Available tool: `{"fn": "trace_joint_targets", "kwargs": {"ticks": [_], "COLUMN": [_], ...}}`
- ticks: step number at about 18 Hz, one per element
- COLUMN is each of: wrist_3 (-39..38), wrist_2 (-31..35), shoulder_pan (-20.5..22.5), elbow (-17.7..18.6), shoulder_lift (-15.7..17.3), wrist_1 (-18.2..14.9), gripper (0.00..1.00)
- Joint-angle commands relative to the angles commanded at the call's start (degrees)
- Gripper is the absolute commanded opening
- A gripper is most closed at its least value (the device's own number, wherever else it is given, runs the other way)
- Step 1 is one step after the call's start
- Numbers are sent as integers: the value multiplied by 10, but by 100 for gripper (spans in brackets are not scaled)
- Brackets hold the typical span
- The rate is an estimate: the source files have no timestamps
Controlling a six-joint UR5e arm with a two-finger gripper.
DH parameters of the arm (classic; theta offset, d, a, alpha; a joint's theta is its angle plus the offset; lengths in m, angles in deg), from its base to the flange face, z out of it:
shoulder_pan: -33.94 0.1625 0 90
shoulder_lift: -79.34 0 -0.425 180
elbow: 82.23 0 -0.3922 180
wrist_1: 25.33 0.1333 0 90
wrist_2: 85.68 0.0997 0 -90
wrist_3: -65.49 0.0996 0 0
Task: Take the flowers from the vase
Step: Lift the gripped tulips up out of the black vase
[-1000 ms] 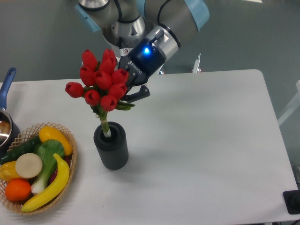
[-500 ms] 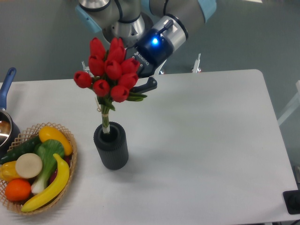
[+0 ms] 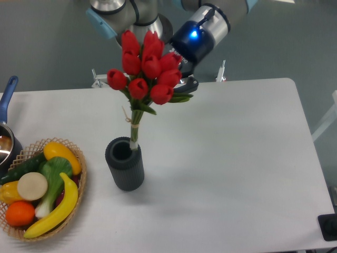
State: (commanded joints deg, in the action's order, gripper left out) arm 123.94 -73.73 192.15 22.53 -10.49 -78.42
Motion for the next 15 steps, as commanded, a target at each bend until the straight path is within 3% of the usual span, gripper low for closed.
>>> {"fn": "trace_joint_targets", "kwargs": {"ticks": [15], "wrist_3": [0], "wrist_2": [-1], "shoulder_pan": [26], "elbow": [7], "shoulder_lift": [4], "wrist_1": [1], "gripper": [39]}}
